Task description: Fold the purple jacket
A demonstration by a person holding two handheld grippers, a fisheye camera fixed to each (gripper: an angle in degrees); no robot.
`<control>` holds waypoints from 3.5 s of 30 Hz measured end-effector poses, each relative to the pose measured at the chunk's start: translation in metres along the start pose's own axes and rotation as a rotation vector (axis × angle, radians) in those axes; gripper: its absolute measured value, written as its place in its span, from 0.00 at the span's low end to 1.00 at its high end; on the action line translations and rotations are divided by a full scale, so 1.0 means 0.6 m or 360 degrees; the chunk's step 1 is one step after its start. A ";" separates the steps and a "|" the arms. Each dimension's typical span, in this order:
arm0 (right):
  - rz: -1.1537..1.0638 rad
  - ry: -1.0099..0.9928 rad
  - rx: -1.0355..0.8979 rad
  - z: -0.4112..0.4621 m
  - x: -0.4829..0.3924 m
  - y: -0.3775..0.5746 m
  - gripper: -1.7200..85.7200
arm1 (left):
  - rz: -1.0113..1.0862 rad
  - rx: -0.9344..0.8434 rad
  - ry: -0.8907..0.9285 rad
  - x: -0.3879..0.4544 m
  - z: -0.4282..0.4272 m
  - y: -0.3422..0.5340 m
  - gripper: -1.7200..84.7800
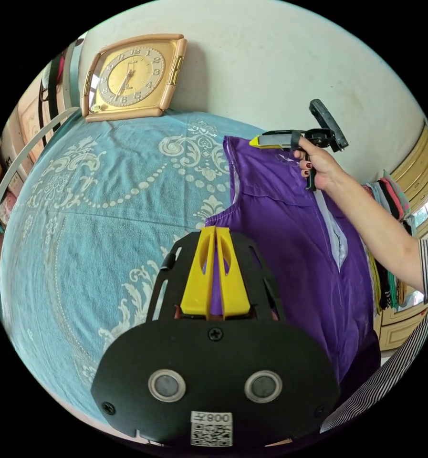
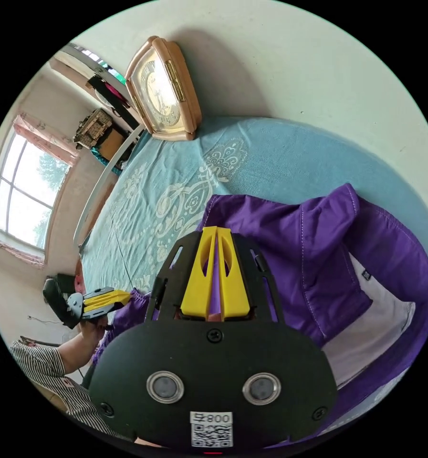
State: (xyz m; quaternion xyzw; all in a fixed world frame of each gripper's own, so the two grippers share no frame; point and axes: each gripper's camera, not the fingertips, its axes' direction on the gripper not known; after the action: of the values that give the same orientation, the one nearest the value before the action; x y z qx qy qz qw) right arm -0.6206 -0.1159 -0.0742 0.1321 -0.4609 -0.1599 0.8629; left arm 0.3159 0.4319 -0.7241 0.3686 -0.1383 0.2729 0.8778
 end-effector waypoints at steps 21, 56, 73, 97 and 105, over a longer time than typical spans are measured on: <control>0.0038 -0.0053 0.0016 -0.160 -0.046 0.349 0.02 | -0.0163 -0.0308 0.0298 -0.007 -0.065 0.159 0.05; -0.0544 0.0662 -0.0827 -0.035 -0.434 0.886 0.04 | 0.0471 -0.0939 0.0494 0.300 0.137 0.388 0.08; 0.0364 -0.0260 -0.0326 -0.258 -0.250 0.955 0.02 | 0.0351 -0.1029 0.0467 0.286 0.241 0.409 0.03; 0.0342 -0.0517 -0.0159 -0.323 -0.247 0.963 0.02 | -0.0333 -0.0786 0.1236 0.184 0.341 0.358 0.13; 0.0317 -0.0016 -0.0385 -0.271 -0.244 0.928 0.08 | -0.0016 -0.0910 0.0686 0.224 0.379 0.355 0.11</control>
State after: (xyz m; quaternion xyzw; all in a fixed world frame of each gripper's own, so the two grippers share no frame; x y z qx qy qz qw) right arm -0.4751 0.4641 -0.0631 -0.0200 -0.4535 -0.1285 0.8817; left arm 0.2917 0.4415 -0.3855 0.0429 -0.0189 0.2903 0.9558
